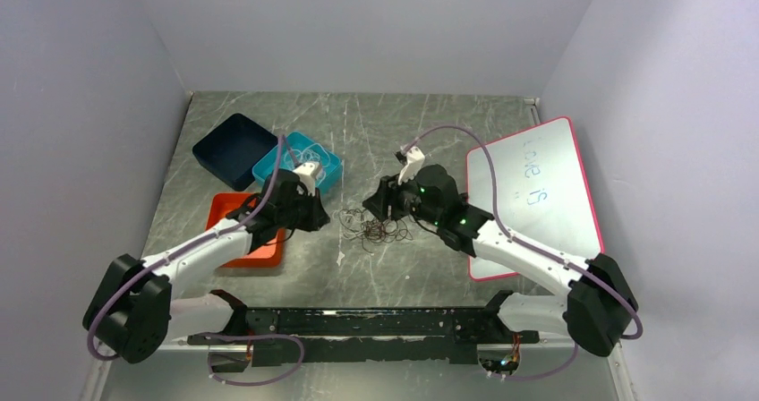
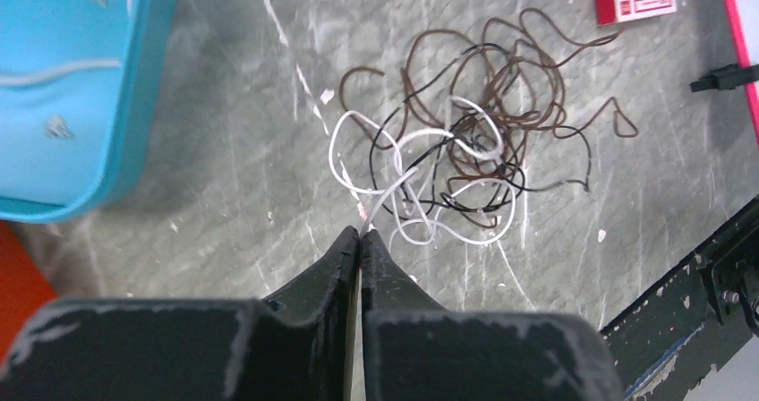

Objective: Untangle the cables

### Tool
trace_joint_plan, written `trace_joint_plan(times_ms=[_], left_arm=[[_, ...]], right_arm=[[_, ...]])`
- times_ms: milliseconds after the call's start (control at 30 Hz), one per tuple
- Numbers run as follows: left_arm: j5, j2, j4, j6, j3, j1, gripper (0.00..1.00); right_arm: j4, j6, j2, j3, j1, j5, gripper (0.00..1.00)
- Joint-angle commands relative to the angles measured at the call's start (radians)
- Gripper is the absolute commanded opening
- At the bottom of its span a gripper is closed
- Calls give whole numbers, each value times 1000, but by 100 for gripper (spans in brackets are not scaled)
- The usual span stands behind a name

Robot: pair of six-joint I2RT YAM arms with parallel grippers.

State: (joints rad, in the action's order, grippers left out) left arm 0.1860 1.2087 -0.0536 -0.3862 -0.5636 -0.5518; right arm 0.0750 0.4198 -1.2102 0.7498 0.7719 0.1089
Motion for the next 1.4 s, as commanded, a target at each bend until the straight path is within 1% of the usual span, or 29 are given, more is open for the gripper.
trace_joint_plan(times_ms=[0,67,133,267,300,333,367,400,600,767,833,1000,1200,1300,1367], left_arm=[[-22,-44,-147,117,-111,-9,7],[-16,-60,-192,148,-150,-11,7],[-33,-58,-239,170,-200,-18,7],[-43,-19,-335,210,-325,-42,7],[-35,-19,-342,218,-346,-56,7],[-31,-19,-345,221,-363,-64,7],[-28,-21,-343,224,-378,-73,7],[-26,-22,-340,230,-395,-80,7],[-16,10,-371,257,-497,-109,7],[12,54,-400,277,-587,-138,7],[12,75,-413,292,-619,-153,7],[14,103,-429,308,-670,-180,7],[46,69,-410,310,-668,-195,7],[86,39,-379,319,-653,-196,7],[116,27,-377,324,-653,-197,7]], right_arm=[[217,-118,71,-90,0,16,55],[279,-179,95,-126,-1,-16,60],[298,-229,110,-134,-1,-46,62],[312,-329,139,-130,-1,-51,64],[338,-352,150,-140,-2,-44,71],[363,-380,161,-155,-2,-33,73],[399,-402,174,-173,-2,-22,80],[420,-428,186,-184,-2,-10,81],[454,-548,237,-202,-2,136,83],[428,-616,201,-155,-1,249,84],[432,-629,169,-134,0,271,84],[435,-672,90,-87,0,277,84],[479,-718,4,-66,0,206,83],[530,-702,-34,-62,0,208,80],[547,-679,-54,-48,0,235,75]])
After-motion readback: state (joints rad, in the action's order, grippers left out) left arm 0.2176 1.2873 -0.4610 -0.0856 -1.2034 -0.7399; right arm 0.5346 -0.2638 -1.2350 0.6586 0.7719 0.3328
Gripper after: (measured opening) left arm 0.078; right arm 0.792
